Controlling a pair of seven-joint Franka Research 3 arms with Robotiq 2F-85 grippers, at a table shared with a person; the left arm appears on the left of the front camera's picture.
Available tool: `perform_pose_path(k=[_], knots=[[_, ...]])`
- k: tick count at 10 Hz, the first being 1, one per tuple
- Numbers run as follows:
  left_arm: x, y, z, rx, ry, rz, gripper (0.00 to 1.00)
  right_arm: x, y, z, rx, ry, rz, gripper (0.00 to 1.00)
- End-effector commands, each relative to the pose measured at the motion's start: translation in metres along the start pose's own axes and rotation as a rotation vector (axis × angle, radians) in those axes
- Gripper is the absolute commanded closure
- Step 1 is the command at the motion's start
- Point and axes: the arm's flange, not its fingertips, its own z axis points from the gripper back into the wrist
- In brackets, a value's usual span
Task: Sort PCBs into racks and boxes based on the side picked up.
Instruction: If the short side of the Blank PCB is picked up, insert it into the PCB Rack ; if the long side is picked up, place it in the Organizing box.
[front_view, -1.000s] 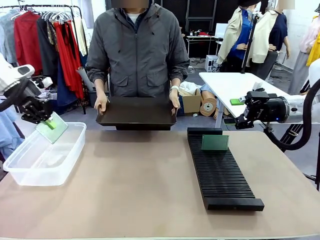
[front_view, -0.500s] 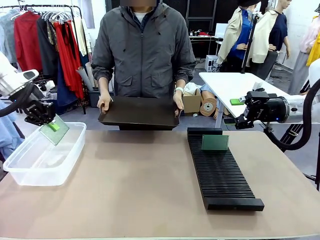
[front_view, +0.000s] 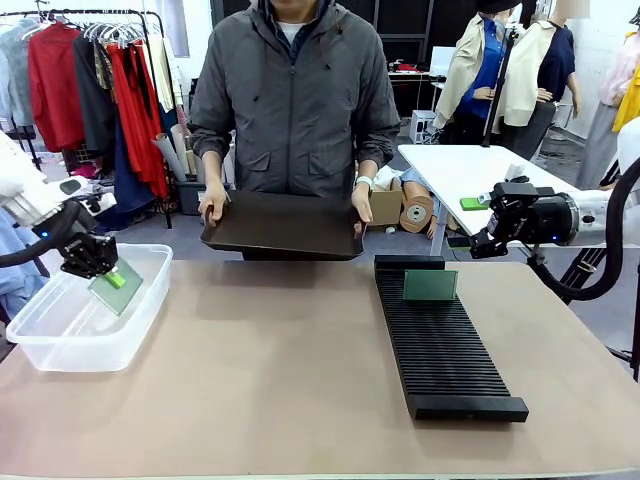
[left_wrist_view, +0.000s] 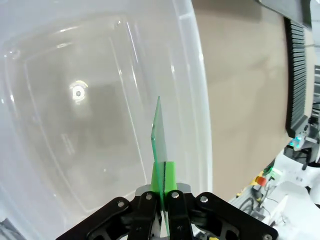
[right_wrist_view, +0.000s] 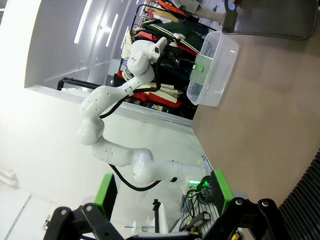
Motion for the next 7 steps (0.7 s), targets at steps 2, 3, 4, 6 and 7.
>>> perform_pose_path(k=[2,3,4,6,7], knots=[[0.001,0.011,-0.018,0.009,-0.018,-0.015,1.0,0.0,0.003,0.0,0.005,0.004,-0.007,0.0],[0.002,0.018,-0.025,0.008,-0.022,-0.006,1.0,0.0,0.003,0.0,0.005,0.004,-0.007,0.0],[0.002,0.024,-0.032,0.008,-0.015,-0.002,1.0,0.0,0.003,0.0,0.005,0.004,-0.007,0.0],[0.004,0.03,-0.039,-0.006,-0.046,-0.021,1.0,0.0,0.003,0.0,0.005,0.004,-0.007,0.0],[0.004,0.031,-0.04,-0.006,-0.048,-0.023,0.97,0.0,0.003,0.0,0.005,0.004,-0.007,0.0]])
